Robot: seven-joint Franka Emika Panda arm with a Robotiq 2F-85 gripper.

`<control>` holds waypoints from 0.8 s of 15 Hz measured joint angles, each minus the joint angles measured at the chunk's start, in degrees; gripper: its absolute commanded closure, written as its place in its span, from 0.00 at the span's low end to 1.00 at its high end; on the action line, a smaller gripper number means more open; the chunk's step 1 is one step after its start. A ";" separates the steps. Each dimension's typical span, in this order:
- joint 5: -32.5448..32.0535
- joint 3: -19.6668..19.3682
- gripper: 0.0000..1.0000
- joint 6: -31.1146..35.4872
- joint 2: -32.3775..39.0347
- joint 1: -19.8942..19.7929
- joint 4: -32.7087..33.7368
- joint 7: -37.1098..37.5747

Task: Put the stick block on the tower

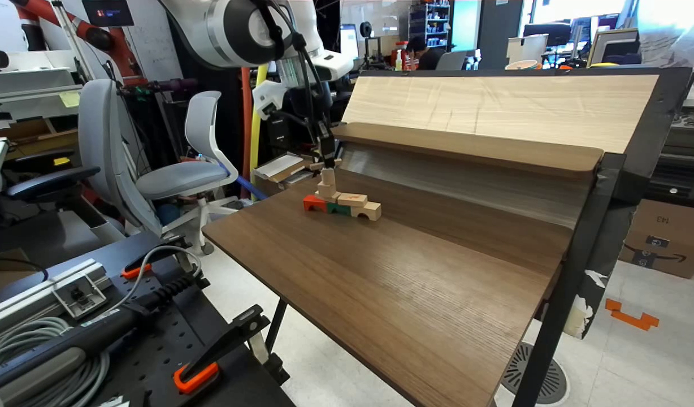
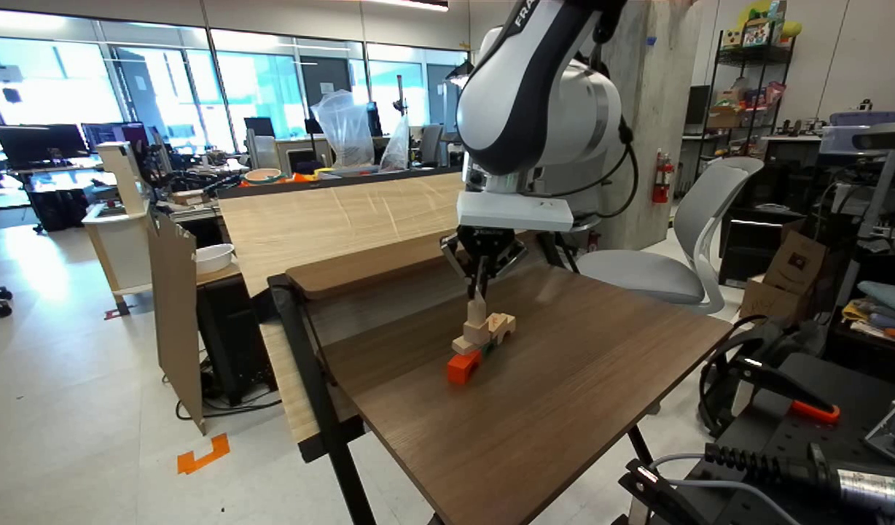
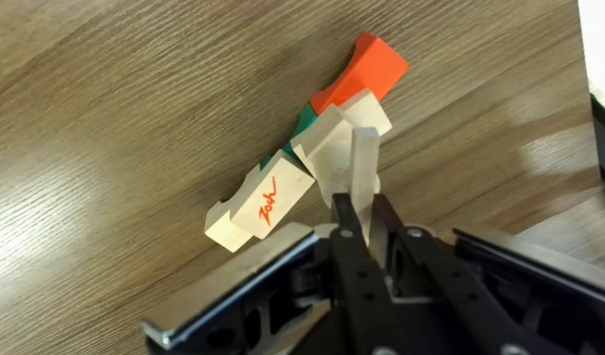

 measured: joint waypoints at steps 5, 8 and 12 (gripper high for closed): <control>-0.08 -0.86 0.42 -0.77 0.28 0.66 0.51 0.41; -0.08 -0.97 0.19 -0.77 0.35 0.72 0.89 0.42; -0.07 -0.92 0.00 -0.77 0.14 0.73 1.52 0.42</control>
